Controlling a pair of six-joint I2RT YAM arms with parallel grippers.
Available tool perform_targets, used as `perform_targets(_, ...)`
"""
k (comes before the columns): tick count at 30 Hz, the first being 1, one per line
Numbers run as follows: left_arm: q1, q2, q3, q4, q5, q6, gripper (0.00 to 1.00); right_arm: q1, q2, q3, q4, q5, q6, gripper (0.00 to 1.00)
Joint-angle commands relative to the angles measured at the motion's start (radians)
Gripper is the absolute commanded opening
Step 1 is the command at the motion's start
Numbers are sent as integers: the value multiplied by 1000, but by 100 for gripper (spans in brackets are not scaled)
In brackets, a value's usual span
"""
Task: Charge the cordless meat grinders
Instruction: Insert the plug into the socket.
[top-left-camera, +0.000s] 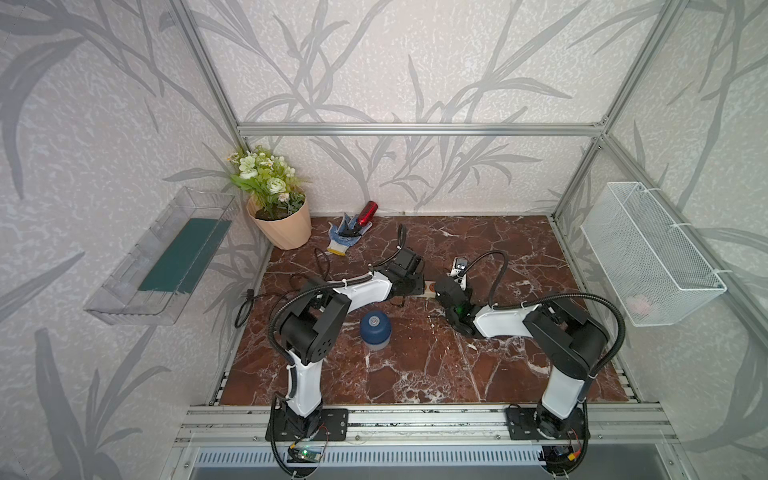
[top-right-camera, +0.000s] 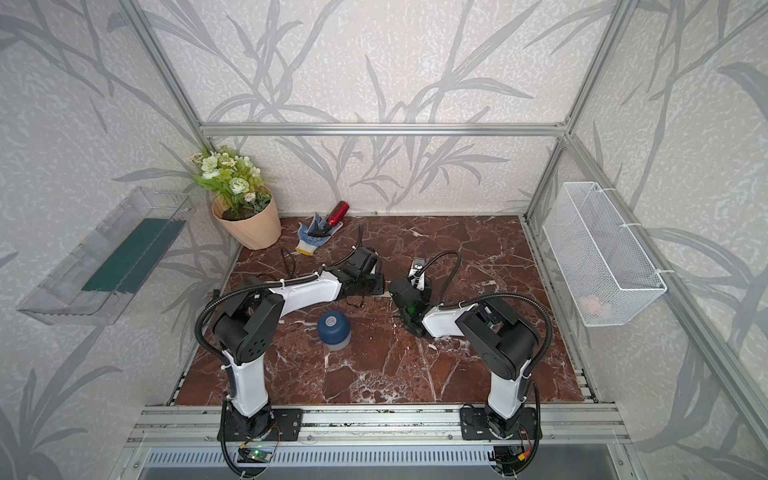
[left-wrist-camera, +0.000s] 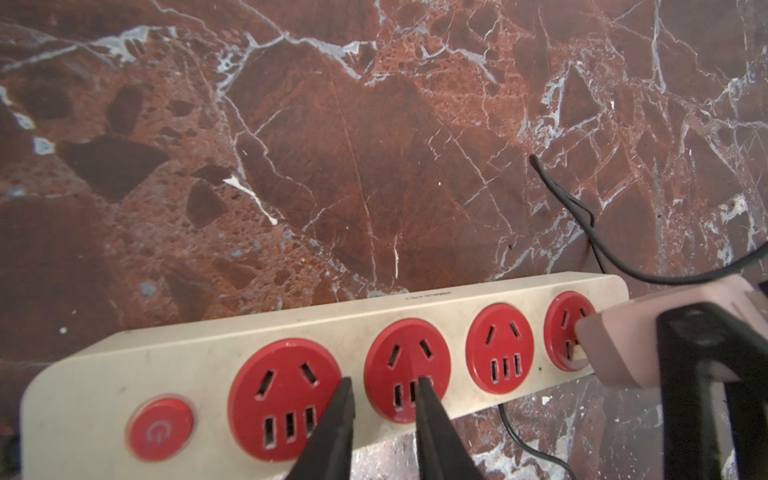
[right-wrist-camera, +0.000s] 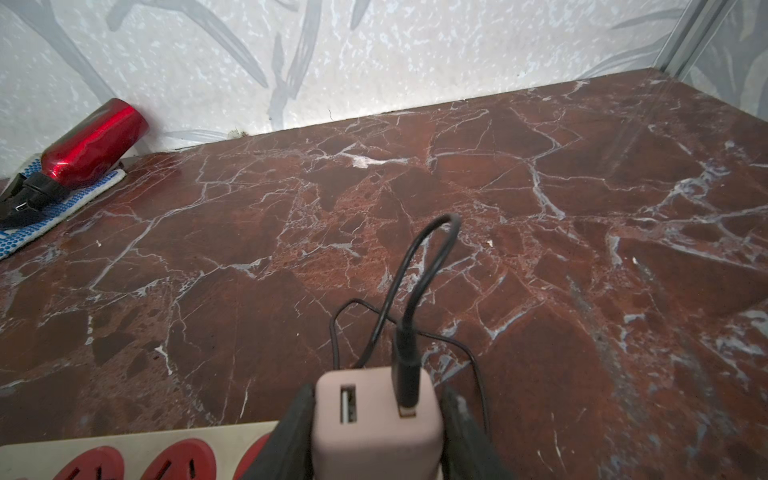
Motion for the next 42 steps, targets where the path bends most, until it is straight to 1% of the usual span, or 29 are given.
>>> perform_targets(1,12,2,-31,-69,-11,-21,28,9,24,-1,-40,20,4,0)
perform_targets(5,13,5,-30,-66,-12,-23,28,43,18,-13,-53,55,-2,0)
perform_targets(15,12,-9,-38,-59,-9,-30,28,90,-5,-47,-198,87,122,0)
perform_targets(20,12,-6,-37,-62,-6,-32,28,91,5,-37,-224,76,120,0)
perform_targets(24,12,-1,-38,-61,-1,-37,28,89,22,-29,-199,82,92,0)
perform_targets(33,13,-1,-43,-58,1,-37,28,59,43,30,-216,17,26,0)
perform_targets(39,14,-3,-47,-58,3,-37,28,61,49,11,-272,-4,75,0)
perform_targets(40,15,-3,-47,-56,5,-37,28,61,46,7,-277,-7,105,0)
perform_targets(42,15,-2,-47,-56,5,-37,28,62,35,1,-288,-12,108,0)
